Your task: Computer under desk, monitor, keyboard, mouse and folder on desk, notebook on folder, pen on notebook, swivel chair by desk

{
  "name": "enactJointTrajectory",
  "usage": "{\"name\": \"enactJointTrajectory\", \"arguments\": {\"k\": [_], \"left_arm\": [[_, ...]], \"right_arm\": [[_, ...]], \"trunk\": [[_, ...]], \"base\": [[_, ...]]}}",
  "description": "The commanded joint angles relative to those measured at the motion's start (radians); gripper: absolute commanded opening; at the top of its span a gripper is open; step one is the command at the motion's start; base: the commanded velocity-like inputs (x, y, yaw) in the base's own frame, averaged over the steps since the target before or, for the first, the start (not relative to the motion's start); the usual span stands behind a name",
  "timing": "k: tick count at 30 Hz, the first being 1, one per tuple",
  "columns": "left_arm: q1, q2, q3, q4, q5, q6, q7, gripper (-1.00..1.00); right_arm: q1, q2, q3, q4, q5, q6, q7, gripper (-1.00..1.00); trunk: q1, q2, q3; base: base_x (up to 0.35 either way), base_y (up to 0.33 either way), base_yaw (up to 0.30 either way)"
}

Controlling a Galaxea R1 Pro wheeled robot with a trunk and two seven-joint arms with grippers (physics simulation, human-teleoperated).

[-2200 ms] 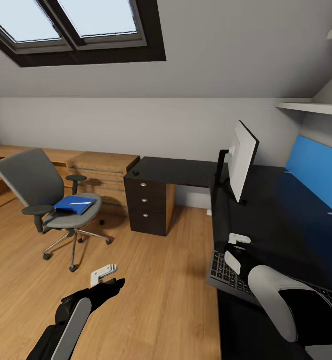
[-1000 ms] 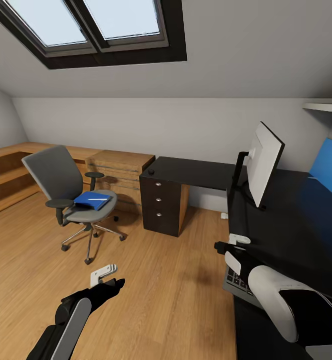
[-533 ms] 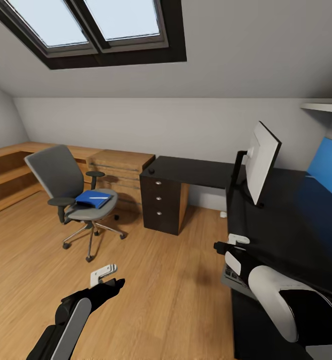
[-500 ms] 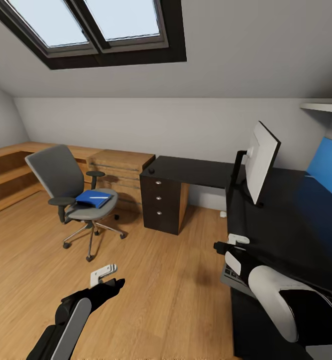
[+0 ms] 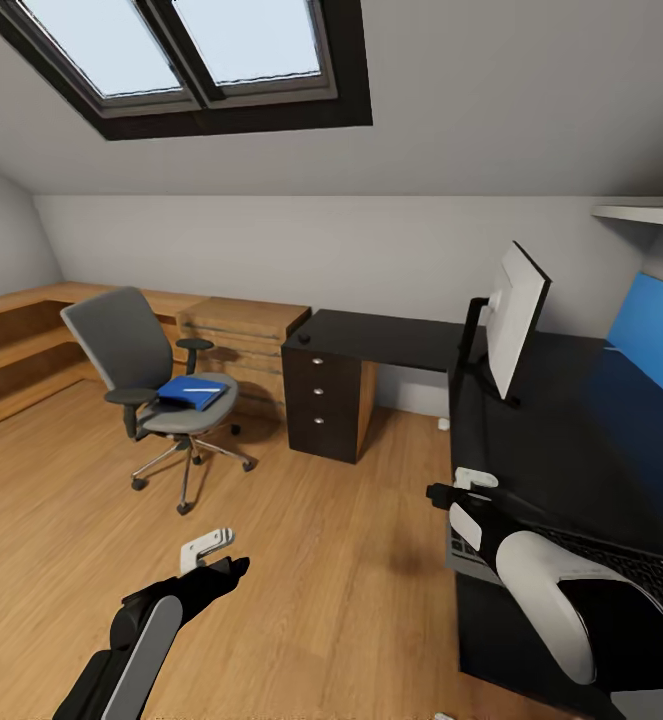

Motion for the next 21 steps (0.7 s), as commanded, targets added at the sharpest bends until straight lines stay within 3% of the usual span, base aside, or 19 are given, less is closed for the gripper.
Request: {"name": "enactJointTrajectory", "arguments": {"k": [1, 21], "left_arm": [[-0.001, 0.001, -0.001, -0.001, 0.010, 0.001, 0.010, 1.00], [-0.001, 0.001, -0.001, -0.001, 0.010, 0.002, 0.010, 1.00]], "right_arm": [[0.000, 0.000, 0.002, -0.002, -0.005, 0.006, -0.003, 1.00], [0.000, 0.000, 0.002, -0.001, -0.005, 0.005, -0.003, 1.00]], "trunk": [[0.000, -0.001, -0.001], [0.000, -0.001, -0.001]], "base": [[-0.212, 0.001, 0.000], [-0.163, 0.000, 0.000]]}}
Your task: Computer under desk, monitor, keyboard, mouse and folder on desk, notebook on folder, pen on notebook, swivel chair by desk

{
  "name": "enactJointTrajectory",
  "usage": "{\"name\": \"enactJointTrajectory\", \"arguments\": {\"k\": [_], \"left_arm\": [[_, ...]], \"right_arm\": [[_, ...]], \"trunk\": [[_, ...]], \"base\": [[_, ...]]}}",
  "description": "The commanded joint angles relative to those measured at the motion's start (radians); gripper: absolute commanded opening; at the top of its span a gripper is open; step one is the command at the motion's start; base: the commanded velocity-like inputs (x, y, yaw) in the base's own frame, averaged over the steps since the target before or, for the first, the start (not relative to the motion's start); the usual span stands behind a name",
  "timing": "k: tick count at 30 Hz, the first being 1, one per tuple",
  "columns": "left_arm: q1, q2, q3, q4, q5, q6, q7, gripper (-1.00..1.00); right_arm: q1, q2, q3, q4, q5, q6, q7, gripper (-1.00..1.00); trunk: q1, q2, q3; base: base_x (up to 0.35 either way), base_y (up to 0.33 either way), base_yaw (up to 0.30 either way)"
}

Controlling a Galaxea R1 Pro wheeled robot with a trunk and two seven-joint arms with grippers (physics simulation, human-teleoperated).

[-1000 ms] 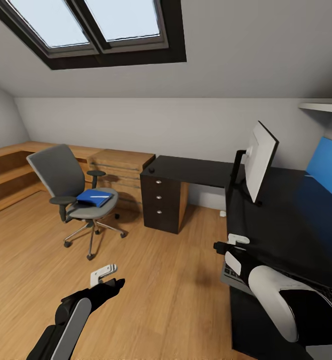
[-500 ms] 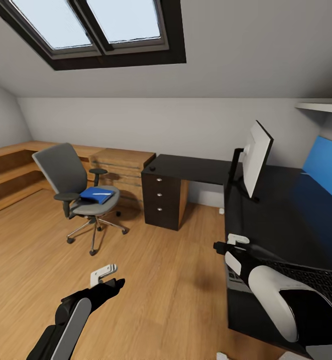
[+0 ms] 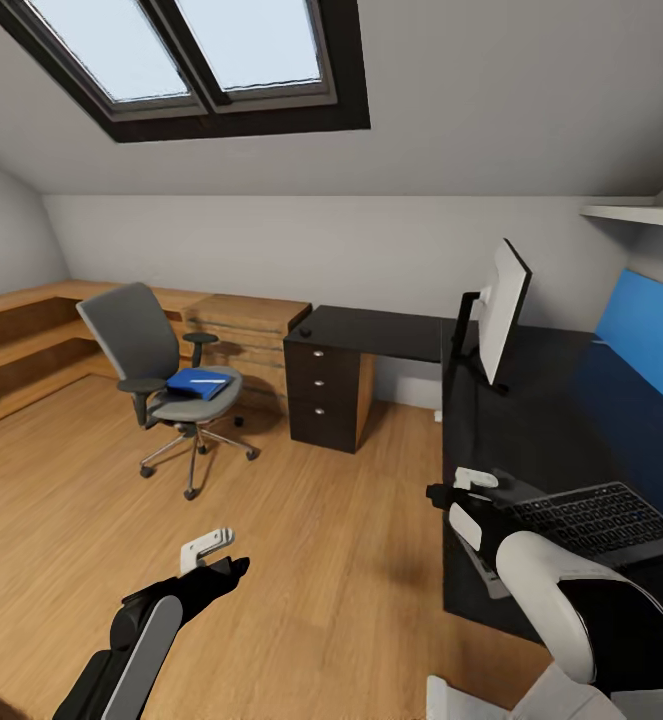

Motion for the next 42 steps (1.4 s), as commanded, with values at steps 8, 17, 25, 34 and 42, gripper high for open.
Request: {"name": "enactJointTrajectory", "arguments": {"k": [8, 17, 25, 34, 42], "left_arm": [[-0.001, 0.000, -0.001, -0.001, 0.010, 0.002, 0.010, 1.00], [-0.001, 0.000, -0.001, -0.001, 0.010, 0.002, 0.010, 1.00], [-0.001, 0.000, -0.001, -0.001, 0.010, 0.002, 0.010, 1.00], [-0.001, 0.000, -0.001, -0.001, 0.010, 0.003, 0.010, 1.00], [-0.001, 0.000, -0.001, 0.000, 0.012, 0.003, 0.010, 1.00]], "right_arm": [[0.000, 0.000, 0.002, -0.002, -0.004, 0.006, -0.004, 1.00], [0.000, 0.000, 0.002, -0.002, -0.003, 0.006, -0.003, 1.00], [0.000, 0.000, 0.002, -0.002, -0.003, 0.006, -0.003, 1.00], [0.000, 0.000, 0.002, -0.002, -0.003, 0.006, -0.004, 1.00], [0.000, 0.000, 0.002, -0.002, -0.003, 0.003, -0.004, 1.00]], "trunk": [[0.000, -0.001, -0.001], [0.000, -0.001, -0.001], [0.000, -0.001, -0.001], [0.000, -0.001, -0.001], [0.000, -0.001, -0.001]], "base": [[-0.168, 0.000, 0.000], [-0.102, 0.000, 0.000], [-0.186, 0.000, 0.000], [-0.277, -0.045, 0.000], [-0.120, -0.055, 0.000]]}}
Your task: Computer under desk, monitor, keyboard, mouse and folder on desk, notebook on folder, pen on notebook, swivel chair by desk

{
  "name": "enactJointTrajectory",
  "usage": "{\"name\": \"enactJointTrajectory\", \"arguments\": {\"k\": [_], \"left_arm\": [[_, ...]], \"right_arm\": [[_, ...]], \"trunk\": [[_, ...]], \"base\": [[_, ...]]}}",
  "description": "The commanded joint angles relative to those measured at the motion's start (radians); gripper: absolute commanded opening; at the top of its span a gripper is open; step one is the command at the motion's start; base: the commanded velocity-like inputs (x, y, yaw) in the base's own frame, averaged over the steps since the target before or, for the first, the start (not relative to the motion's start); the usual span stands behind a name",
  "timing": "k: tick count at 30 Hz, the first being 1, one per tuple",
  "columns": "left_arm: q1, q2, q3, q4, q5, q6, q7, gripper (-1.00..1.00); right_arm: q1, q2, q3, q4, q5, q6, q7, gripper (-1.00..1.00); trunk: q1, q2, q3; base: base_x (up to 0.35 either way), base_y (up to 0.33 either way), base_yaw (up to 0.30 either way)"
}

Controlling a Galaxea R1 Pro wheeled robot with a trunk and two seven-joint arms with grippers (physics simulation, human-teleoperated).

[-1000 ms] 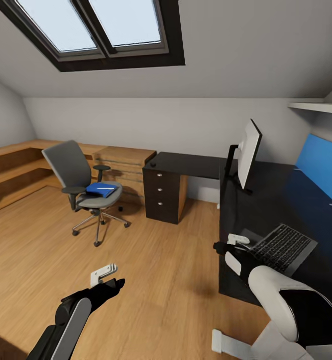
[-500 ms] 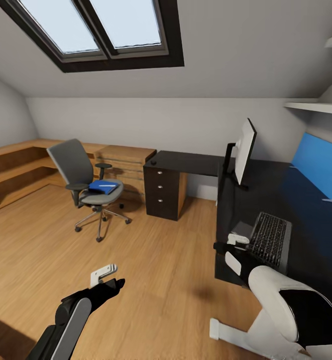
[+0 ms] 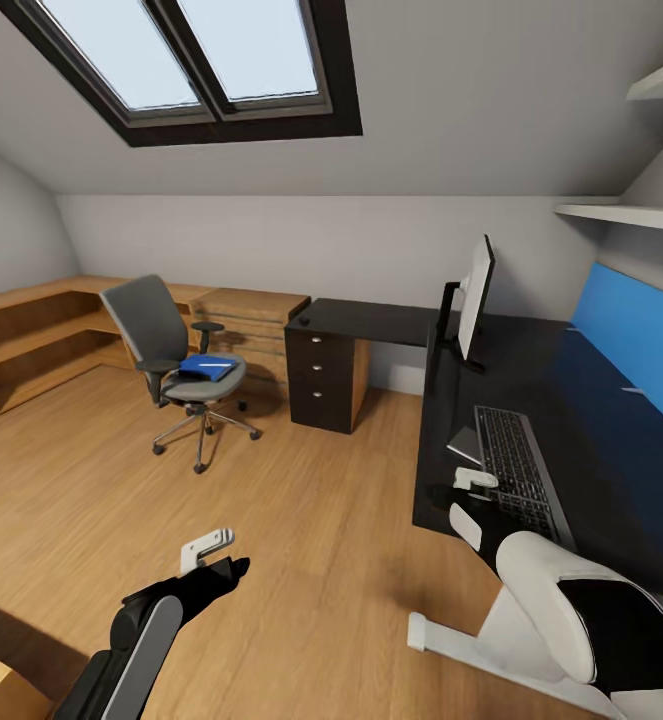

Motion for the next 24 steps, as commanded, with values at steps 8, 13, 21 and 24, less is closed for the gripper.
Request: {"name": "enactJointTrajectory", "arguments": {"k": [8, 13, 21, 24], "left_arm": [[-0.001, -0.001, -0.003, 0.018, 0.009, 0.002, 0.012, 1.00], [-0.001, -0.002, -0.003, 0.021, 0.009, 0.002, 0.012, 1.00], [-0.001, -0.002, -0.004, 0.022, 0.009, 0.002, 0.012, 1.00], [-0.001, -0.002, -0.004, 0.022, 0.009, 0.002, 0.012, 1.00]], "right_arm": [[0.000, 0.000, 0.002, -0.003, -0.005, 0.004, -0.003, 1.00], [0.000, 0.000, 0.002, -0.004, -0.005, 0.004, -0.003, 1.00], [0.000, 0.001, 0.004, -0.005, -0.004, 0.002, -0.006, 1.00], [0.000, 0.001, 0.004, -0.008, -0.003, 0.001, -0.006, 1.00]], "trunk": [[-0.019, 0.034, 0.015], [-0.038, 0.069, 0.030], [-0.069, 0.125, 0.055], [-0.081, 0.146, 0.065]], "base": [[-0.004, -0.002, 0.000], [0.000, 0.000, 0.000], [0.000, 0.000, 0.000], [0.000, 0.000, 0.000]]}}
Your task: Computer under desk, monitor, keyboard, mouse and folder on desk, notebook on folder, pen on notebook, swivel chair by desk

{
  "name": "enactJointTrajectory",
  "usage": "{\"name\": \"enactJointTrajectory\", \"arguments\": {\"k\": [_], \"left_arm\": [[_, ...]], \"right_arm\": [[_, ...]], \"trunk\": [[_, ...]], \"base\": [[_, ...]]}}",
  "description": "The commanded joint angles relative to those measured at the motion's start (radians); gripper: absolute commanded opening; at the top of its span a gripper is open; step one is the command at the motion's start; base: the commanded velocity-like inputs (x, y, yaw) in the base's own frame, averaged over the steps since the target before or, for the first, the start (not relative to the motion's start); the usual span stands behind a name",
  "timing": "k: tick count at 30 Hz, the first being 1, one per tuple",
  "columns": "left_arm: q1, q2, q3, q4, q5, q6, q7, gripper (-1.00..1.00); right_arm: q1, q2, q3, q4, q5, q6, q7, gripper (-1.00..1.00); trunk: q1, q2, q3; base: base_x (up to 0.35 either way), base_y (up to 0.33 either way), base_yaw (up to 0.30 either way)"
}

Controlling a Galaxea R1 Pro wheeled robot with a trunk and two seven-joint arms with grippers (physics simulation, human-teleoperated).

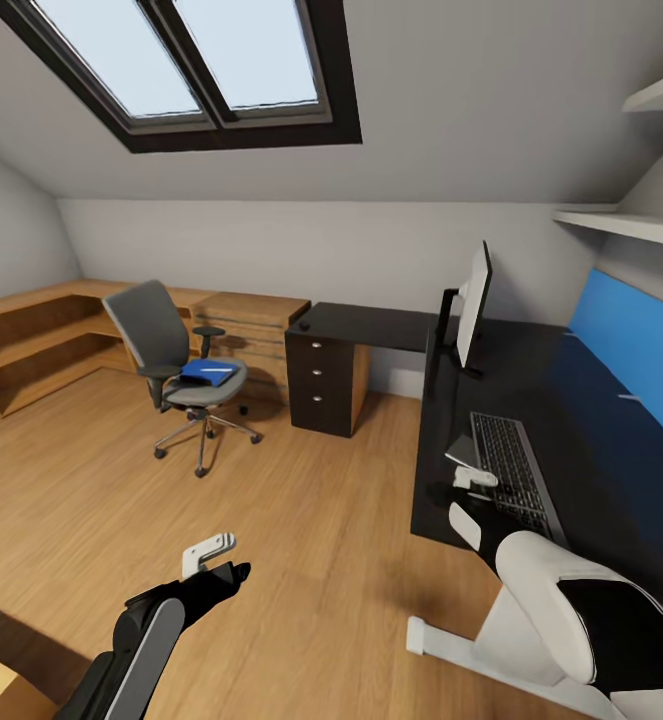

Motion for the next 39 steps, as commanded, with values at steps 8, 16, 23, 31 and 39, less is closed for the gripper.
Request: {"name": "enactJointTrajectory", "arguments": {"k": [8, 16, 23, 31, 39], "left_arm": [[-0.001, 0.000, -0.001, -0.001, 0.010, 0.002, 0.009, 1.00], [-0.001, 0.001, -0.001, -0.001, 0.010, 0.002, 0.009, 1.00], [-0.001, 0.001, -0.001, -0.001, 0.011, 0.002, 0.008, 1.00], [-0.001, 0.001, -0.001, 0.004, 0.011, 0.001, 0.007, 1.00], [-0.001, 0.000, -0.001, 0.010, 0.010, 0.000, 0.007, 1.00]], "right_arm": [[0.000, 0.001, 0.005, -0.004, -0.005, -0.007, -0.004, 1.00], [0.000, 0.001, 0.005, -0.005, -0.005, -0.015, -0.004, 1.00], [0.000, 0.000, 0.004, -0.007, -0.005, -0.016, -0.004, 1.00], [0.000, -0.001, 0.003, -0.008, -0.005, -0.026, -0.004, 1.00], [0.000, -0.002, 0.002, -0.018, -0.005, -0.048, -0.004, 1.00]], "trunk": [[-0.031, 0.056, 0.024], [-0.061, 0.112, 0.049], [-0.065, 0.119, 0.052], [-0.065, 0.119, 0.052], [-0.065, 0.119, 0.052]], "base": [[0.000, 0.000, 0.000], [0.000, 0.000, 0.000], [0.000, 0.000, 0.000], [0.000, 0.000, 0.000], [0.000, 0.000, 0.000]]}}
